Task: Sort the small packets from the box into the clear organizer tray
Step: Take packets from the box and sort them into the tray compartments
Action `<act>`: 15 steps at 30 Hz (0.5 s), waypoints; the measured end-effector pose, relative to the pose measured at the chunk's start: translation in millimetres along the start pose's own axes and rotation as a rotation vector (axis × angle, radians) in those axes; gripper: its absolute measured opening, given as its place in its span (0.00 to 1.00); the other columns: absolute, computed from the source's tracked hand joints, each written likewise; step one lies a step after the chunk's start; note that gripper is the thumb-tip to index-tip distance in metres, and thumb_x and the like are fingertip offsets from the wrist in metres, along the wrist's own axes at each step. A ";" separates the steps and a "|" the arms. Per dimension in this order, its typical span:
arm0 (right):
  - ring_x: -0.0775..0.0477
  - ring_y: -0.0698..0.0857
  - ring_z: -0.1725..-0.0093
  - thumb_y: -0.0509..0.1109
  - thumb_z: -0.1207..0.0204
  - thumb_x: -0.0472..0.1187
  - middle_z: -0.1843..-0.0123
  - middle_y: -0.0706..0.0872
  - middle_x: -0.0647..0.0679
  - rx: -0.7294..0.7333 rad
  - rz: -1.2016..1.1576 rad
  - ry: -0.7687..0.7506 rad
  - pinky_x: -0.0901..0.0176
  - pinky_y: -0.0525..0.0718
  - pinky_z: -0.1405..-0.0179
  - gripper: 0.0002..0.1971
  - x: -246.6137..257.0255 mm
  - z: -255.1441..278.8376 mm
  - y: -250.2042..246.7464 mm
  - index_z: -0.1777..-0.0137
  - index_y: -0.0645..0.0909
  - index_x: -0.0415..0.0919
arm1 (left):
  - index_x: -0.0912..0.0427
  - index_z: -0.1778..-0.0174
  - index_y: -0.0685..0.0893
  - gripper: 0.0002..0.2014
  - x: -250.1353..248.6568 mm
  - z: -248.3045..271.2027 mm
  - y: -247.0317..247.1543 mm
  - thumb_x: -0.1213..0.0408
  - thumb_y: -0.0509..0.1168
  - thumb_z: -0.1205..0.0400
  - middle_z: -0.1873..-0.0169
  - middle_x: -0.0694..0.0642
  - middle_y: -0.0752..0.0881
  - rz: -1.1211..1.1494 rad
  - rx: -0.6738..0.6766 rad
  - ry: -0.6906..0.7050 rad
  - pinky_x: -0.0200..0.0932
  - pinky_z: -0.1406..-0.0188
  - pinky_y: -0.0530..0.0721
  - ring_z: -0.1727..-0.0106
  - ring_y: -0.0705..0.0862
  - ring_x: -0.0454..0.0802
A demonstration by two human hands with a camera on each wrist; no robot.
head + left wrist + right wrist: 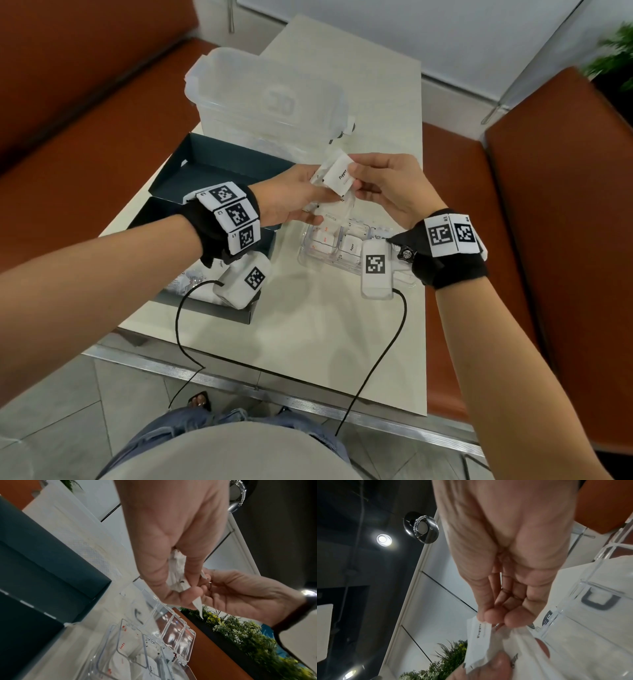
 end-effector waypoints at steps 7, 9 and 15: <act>0.54 0.80 0.71 0.73 0.24 0.33 0.68 0.84 0.49 -0.137 -0.010 0.043 0.63 0.82 0.68 0.02 2.5 -2.1 -10.7 0.57 0.85 0.39 | 0.56 0.42 0.84 0.10 4.6 -0.1 -1.9 0.72 0.65 0.16 0.45 0.59 0.87 0.006 -0.024 -0.042 0.37 0.68 0.86 0.50 0.85 0.53; 0.52 0.82 0.69 0.73 0.24 0.34 0.64 0.85 0.47 -0.160 0.015 0.060 0.63 0.82 0.69 0.02 1.5 -1.1 -20.1 0.57 0.85 0.39 | 0.57 0.38 0.85 0.14 8.0 -0.7 -9.4 0.73 0.63 0.17 0.44 0.58 0.87 0.055 -0.093 -0.041 0.36 0.71 0.84 0.51 0.85 0.52; 0.54 0.85 0.68 0.72 0.22 0.34 0.61 0.88 0.48 -0.119 0.141 0.087 0.63 0.82 0.64 0.03 -13.1 4.1 -28.0 0.52 0.86 0.41 | 0.52 0.49 0.84 0.09 9.4 -6.0 -15.5 0.68 0.60 0.15 0.44 0.62 0.89 0.153 -0.180 -0.069 0.38 0.70 0.84 0.46 0.88 0.55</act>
Point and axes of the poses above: each hand's wrist, its own z-axis away from the middle knuckle, its own y-axis out of the palm, x = y × z, the point moved 4 cm from there along -z, towards the middle knuckle
